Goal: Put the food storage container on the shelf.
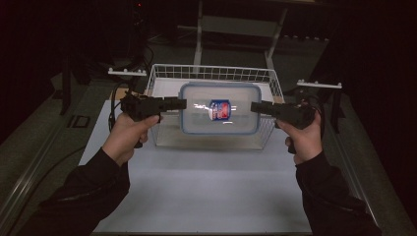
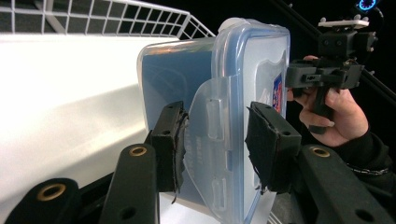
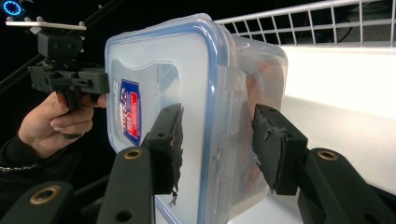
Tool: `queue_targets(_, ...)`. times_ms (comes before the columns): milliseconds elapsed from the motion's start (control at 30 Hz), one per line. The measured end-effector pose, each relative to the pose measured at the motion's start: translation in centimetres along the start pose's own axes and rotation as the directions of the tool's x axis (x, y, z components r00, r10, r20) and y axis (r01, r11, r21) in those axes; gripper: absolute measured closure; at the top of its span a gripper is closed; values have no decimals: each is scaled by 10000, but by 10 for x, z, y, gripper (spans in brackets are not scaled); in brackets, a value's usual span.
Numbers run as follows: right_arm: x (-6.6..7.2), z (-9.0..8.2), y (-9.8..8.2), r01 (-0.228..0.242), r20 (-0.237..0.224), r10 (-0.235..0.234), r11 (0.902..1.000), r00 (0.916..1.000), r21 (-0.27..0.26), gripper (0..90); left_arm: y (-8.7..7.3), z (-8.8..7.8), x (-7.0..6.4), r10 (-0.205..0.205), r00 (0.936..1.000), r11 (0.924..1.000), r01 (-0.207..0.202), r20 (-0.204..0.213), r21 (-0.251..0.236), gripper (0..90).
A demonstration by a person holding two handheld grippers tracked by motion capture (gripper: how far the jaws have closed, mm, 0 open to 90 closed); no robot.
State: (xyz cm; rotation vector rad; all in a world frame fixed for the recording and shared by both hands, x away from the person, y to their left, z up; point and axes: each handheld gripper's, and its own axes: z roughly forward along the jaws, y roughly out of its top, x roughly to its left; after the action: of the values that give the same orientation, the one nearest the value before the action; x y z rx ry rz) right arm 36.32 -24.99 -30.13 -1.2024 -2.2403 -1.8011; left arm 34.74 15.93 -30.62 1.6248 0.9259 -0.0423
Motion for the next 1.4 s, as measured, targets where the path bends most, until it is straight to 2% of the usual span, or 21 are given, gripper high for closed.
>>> queue_targets(133, -6, 4, 10, -80, -26, 79, 10000, 10000, -31, 535, 9, 3, 5, -2, 10000, 10000, 2, -84, -10, 576)
queue_targets(200, -13, 11, 18, -225, 69, 225, 9997, 9997, -56, 532, 14, 8, 11, -112, 9998, 9999, 111, -153, -64, 575)
queue_targets(267, -16, 12, 19, -215, 132, 216, 9998, 9997, -25, 531, 19, 12, 16, -125, 9996, 9999, 124, -245, -27, 574)
queue_targets(533, -39, 29, 26, -700, 283, 699, 9975, 9972, 20, 530, 33, 28, 39, -514, 9976, 9987, 515, -456, -7, 570)
queue_targets(600, -40, 30, 27, -755, 304, 754, 9971, 9967, 13, 530, 33, 28, 39, -514, 9976, 9987, 515, -456, -7, 570)
queue_targets(633, -44, 32, 28, -816, 355, 815, 9967, 9960, 14, 529, 35, 33, 45, -651, 9967, 9979, 652, -479, 5, 569)
queue_targets(733, -50, 36, 30, -950, 429, 950, 9955, 9946, -24, 527, 35, 37, 49, -743, 9958, 9971, 750, -536, 108, 565)
queue_targets(933, -54, 40, 33, -1077, 464, 1080, 9941, 9931, -91, 526, 37, 40, 56, -834, 9951, 9965, 829, -523, -123, 564)
queue_targets(967, -55, 41, 34, -1113, 486, 1117, 9937, 9926, -105, 525, 38, 42, 59, -1041, 9934, 9945, 1034, -475, -161, 565)
queue_targets(1033, -56, 42, 36, -1260, 537, 1266, 9919, 9905, -140, 524, 40, 44, 62, -1176, 9917, 9930, 1168, -513, -193, 565)
queue_targets(1200, -59, 45, 38, -1408, 598, 1415, 9899, 9881, -153, 521, 43, 46, 66, -1360, 9895, 9906, 1352, -482, -195, 564)
queue_targets(1400, -65, 50, 38, -1935, 741, 1957, 9805, 9779, -350, 500, 46, 53, 75, -1661, 9846, 9859, 1646, -541, -306, 553)
